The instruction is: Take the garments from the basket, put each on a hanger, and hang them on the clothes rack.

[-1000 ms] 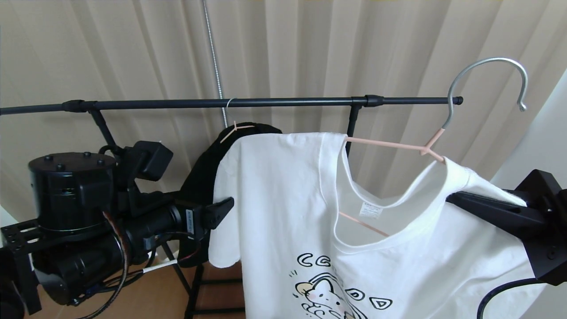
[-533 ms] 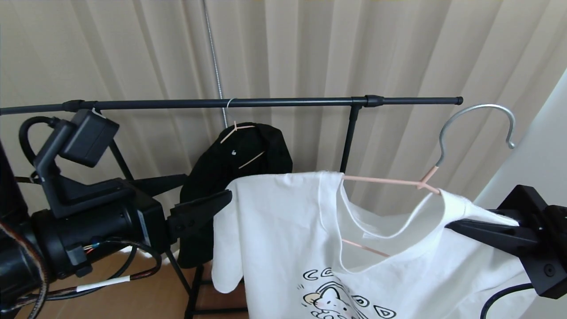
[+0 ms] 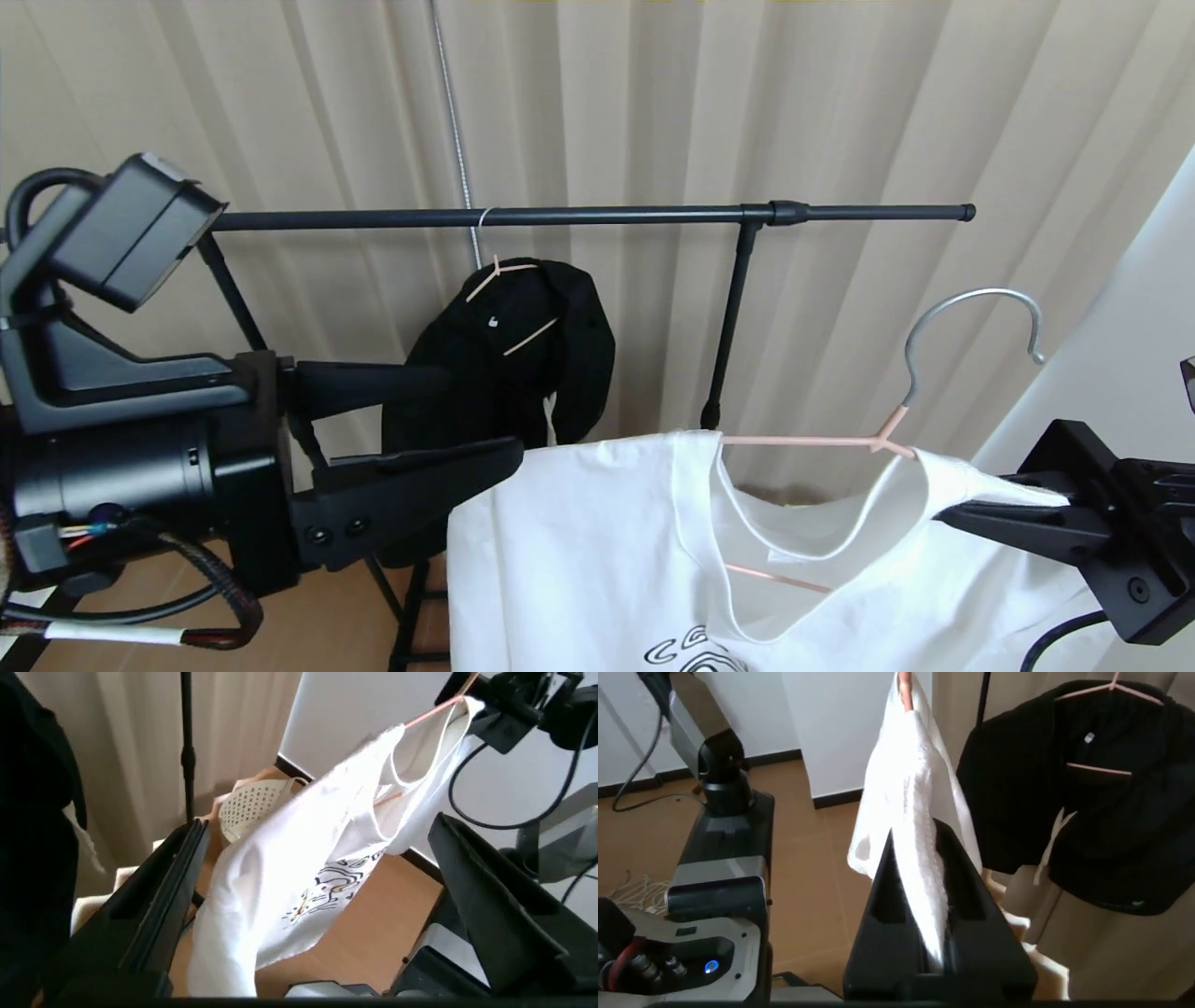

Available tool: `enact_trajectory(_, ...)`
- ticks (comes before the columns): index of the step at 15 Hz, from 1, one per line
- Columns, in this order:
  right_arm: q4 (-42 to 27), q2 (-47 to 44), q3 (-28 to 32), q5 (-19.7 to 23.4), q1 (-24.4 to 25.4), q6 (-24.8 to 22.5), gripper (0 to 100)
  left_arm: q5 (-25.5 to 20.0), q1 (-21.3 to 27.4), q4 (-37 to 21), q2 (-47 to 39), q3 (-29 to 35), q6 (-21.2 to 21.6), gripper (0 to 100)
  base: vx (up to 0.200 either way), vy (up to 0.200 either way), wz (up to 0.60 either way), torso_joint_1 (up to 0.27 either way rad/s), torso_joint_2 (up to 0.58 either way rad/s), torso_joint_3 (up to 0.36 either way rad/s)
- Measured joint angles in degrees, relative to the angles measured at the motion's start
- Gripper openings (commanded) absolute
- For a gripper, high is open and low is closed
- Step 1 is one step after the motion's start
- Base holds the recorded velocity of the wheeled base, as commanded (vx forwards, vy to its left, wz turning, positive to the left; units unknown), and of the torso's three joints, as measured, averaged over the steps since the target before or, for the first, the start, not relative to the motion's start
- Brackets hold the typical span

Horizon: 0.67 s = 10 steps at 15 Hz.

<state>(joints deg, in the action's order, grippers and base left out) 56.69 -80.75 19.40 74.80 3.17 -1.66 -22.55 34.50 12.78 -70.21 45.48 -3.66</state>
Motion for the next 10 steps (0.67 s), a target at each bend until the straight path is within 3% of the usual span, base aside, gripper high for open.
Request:
enact_trajectory(4,-0.1,-0.1,-0.2,0.7,0.1,-0.2,0,-2.1,2.3,-6.9,-6.3,7.1,5.2,100,0.0,0.0,0.0,0.0,0.0,0.0)
enact_trajectory(7,-0.1,-0.1,-0.2,1.0,0.2,-0.1,0,-6.9,3.3,-14.1,-10.2,13.0,12.6,100,0.0,0.0,0.0,0.0,0.0,0.0)
enact_trajectory(10,-0.2,-0.1,-0.2,0.9,1.6,-0.1,0,-7.9,3.8,-22.4,-13.5,19.2,19.0,100,0.0,0.0,0.0,0.0,0.0,0.0)
